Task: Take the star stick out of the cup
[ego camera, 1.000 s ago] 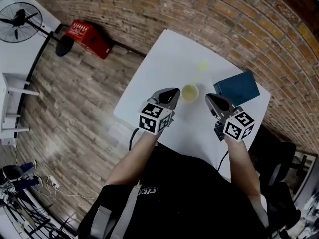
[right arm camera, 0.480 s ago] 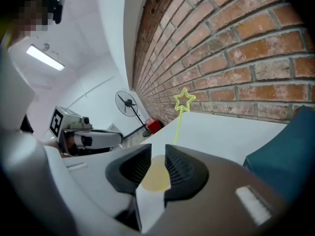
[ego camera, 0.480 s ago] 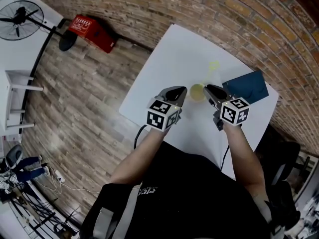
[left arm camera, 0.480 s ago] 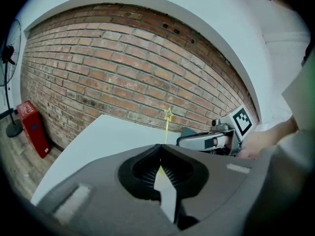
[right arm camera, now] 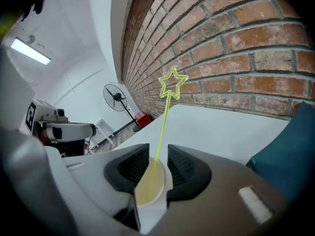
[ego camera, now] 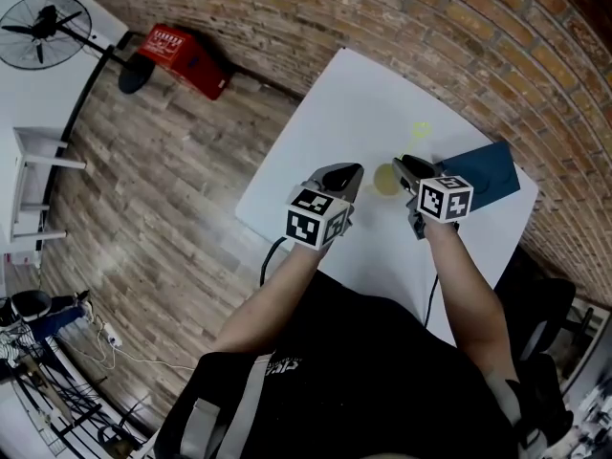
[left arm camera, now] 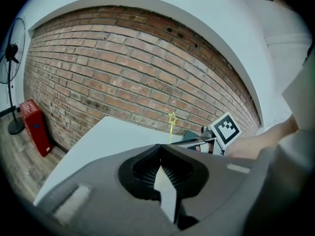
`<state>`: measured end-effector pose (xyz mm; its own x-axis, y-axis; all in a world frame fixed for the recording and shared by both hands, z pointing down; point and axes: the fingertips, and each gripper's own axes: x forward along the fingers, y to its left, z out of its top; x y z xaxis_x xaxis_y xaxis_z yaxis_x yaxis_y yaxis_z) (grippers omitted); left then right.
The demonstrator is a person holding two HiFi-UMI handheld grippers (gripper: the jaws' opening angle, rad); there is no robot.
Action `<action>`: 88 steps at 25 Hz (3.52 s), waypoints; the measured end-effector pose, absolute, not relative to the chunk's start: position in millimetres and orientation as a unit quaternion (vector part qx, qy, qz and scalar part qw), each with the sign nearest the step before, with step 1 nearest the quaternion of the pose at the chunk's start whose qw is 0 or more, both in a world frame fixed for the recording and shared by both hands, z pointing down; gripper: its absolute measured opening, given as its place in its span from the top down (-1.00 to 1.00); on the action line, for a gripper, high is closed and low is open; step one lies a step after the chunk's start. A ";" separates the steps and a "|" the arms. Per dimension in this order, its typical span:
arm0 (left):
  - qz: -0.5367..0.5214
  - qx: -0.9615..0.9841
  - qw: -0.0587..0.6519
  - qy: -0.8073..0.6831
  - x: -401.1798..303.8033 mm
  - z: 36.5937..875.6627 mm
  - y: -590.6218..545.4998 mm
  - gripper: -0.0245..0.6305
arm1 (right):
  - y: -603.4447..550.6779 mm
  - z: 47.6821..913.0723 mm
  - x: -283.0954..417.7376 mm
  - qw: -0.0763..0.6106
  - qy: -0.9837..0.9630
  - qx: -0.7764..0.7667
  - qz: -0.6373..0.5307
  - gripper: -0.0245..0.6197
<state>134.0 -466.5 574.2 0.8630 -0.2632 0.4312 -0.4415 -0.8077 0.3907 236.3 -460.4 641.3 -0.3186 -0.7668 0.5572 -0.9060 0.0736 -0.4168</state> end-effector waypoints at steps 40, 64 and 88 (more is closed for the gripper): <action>0.112 0.976 0.165 -0.091 204.7 477.2 -424.1 0.91 | -309.6 470.7 329.2 -0.042 -0.672 0.705 0.223 0.88; 0.124 0.989 0.056 -0.050 300.1 420.8 -331.7 0.91 | -124.1 426.5 408.9 -0.060 -0.650 0.749 0.116 0.88; 0.112 0.989 0.078 -0.050 296.8 422.7 -327.4 0.91 | -140.5 399.8 385.1 -0.033 -0.674 0.731 0.100 0.89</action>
